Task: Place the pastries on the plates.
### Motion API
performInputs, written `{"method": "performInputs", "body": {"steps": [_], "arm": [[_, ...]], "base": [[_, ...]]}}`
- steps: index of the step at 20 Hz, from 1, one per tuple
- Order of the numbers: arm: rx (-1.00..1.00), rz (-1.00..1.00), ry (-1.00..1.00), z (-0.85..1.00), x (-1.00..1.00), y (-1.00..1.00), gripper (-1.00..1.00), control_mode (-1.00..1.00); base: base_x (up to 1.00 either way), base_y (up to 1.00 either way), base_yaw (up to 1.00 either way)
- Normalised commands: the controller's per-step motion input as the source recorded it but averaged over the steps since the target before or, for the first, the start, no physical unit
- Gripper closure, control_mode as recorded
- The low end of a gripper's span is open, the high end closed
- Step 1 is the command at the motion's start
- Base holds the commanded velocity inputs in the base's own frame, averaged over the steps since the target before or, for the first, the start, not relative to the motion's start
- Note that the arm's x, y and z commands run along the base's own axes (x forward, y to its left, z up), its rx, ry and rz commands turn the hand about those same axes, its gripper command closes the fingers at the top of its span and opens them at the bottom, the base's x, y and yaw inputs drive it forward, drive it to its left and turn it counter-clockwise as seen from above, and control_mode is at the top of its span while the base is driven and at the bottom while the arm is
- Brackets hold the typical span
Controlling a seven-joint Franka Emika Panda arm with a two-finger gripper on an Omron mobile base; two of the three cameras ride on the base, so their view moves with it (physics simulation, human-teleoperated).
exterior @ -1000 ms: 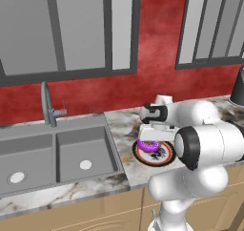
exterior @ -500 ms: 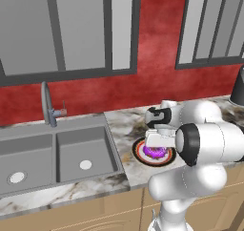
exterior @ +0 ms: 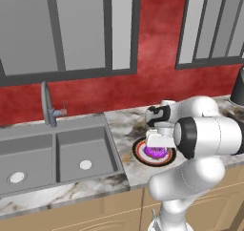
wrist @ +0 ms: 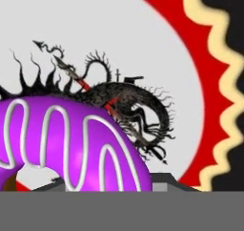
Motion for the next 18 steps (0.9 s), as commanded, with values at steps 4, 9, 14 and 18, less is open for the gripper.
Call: {"method": "performInputs", "body": {"steps": [4,9,14,18], "arm": [[0.00,0.00,0.00,0.00,0.00,0.00,-1.00,-1.00],[0.00,0.00,0.00,0.00,0.00,0.00,-1.00,-1.00],[0.00,0.00,0.00,0.00,0.00,0.00,-1.00,-1.00],[0.00,0.00,0.00,0.23,0.00,-0.01,-1.00,-1.00]], "base": [[0.00,0.00,0.00],[0.00,0.00,0.00],[0.00,0.00,0.00],[0.00,0.00,0.00]]}}
